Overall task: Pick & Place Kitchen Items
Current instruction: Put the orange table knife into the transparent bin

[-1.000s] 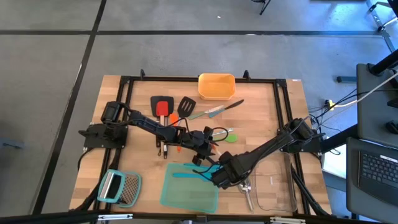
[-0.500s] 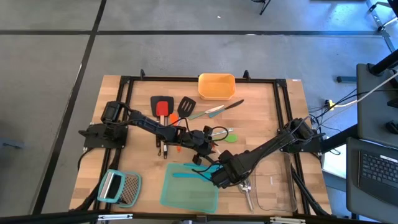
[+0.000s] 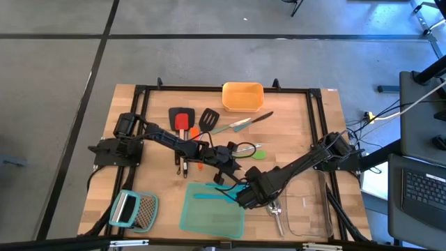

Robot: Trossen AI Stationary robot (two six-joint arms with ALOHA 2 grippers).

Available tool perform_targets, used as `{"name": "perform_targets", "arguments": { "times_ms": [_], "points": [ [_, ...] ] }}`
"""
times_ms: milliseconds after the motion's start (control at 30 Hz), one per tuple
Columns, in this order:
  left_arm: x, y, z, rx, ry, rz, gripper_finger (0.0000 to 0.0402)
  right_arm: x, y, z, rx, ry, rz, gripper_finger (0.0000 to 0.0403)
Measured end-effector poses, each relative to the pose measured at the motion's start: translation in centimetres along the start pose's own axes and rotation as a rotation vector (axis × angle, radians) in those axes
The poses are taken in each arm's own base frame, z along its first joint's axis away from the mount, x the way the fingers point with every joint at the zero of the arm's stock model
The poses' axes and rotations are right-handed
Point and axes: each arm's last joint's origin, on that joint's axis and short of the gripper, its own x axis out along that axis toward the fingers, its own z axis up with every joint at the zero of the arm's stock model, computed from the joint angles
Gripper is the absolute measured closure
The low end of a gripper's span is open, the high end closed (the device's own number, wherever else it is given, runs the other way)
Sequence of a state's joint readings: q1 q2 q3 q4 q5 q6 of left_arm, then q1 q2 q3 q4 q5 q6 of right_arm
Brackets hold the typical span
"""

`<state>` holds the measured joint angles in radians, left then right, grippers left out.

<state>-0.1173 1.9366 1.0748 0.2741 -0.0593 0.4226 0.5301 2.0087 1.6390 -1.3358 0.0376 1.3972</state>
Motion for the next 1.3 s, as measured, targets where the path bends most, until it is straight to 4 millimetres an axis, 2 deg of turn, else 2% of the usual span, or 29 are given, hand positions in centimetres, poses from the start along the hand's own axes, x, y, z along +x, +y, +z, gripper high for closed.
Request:
{"name": "perform_targets", "arguments": {
  "times_ms": [500,900,1300],
  "points": [
    [0.0,-0.2,0.1,-0.033,-0.040,-0.129,0.0389,0.0,0.1,0.1,-0.051,-0.040,0.002,0.0318],
    [0.0,0.9,-1.6,-0.088,0.065,-0.164,0.0390,0.0,-0.2,0.2,-0.081,-0.071,-0.030,0.0318],
    [-0.3,1.2,-1.7,-0.105,0.081,-0.161,0.0390,-0.4,-0.1,0.8,-0.095,-0.103,-0.022,0.0318]
  ]
}}
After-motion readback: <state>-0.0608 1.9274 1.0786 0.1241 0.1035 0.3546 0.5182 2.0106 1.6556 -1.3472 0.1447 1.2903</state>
